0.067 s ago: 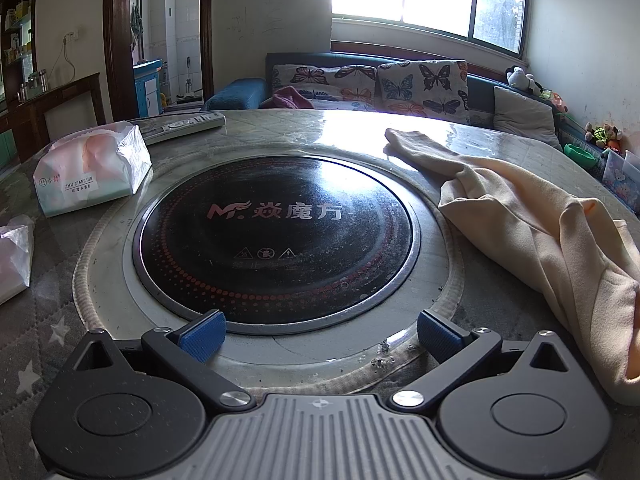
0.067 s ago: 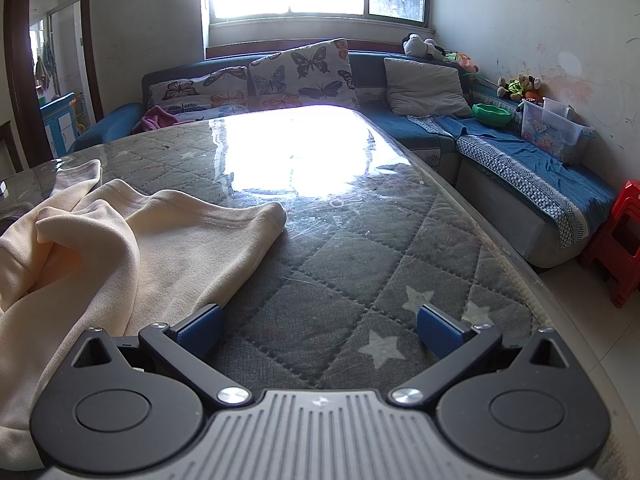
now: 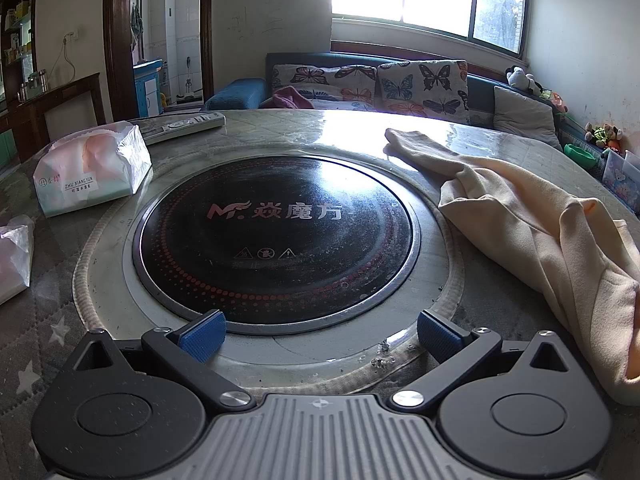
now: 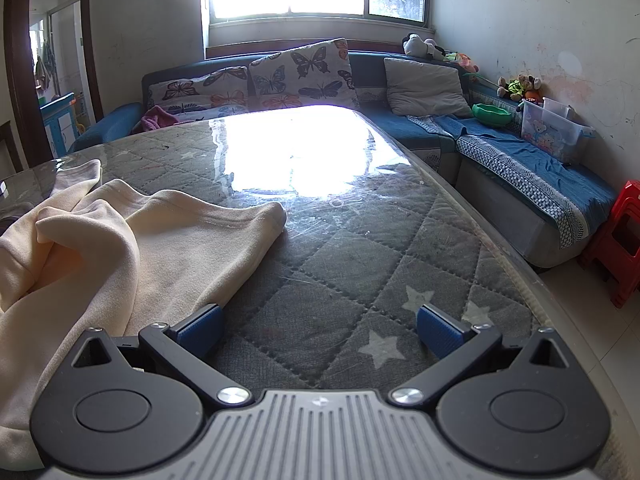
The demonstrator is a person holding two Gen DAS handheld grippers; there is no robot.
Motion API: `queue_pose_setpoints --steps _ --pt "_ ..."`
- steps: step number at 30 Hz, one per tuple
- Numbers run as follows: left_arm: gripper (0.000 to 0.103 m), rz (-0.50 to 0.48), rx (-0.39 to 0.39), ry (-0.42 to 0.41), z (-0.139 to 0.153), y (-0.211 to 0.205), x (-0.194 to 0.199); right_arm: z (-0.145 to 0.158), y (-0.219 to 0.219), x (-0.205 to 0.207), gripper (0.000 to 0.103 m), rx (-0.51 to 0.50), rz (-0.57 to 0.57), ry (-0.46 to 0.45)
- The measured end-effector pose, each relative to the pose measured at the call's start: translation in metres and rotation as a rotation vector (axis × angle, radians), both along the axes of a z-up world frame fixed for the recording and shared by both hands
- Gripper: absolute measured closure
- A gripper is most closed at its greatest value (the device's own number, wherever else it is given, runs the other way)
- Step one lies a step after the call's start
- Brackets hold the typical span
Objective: Fold clothes
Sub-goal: 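Move both tools toward the crumpled cream sweatshirt on the table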
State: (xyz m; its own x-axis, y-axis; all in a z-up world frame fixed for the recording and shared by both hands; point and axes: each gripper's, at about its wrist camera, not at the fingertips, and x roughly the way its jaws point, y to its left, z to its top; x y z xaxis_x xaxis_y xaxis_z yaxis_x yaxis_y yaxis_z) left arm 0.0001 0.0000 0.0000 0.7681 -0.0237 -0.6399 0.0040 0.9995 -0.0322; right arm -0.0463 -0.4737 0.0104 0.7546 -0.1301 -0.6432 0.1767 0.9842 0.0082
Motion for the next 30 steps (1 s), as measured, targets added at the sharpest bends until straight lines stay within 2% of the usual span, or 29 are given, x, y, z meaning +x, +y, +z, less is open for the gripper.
queue_pose_setpoints --steps 20,30 --pt "0.000 0.036 0.004 0.033 0.005 -0.008 0.001 0.010 -0.004 -0.019 0.000 0.046 0.044 -0.025" --pt "0.000 0.032 0.003 0.026 0.019 -0.026 -0.016 0.028 0.001 -0.049 0.000 0.087 0.103 -0.061"
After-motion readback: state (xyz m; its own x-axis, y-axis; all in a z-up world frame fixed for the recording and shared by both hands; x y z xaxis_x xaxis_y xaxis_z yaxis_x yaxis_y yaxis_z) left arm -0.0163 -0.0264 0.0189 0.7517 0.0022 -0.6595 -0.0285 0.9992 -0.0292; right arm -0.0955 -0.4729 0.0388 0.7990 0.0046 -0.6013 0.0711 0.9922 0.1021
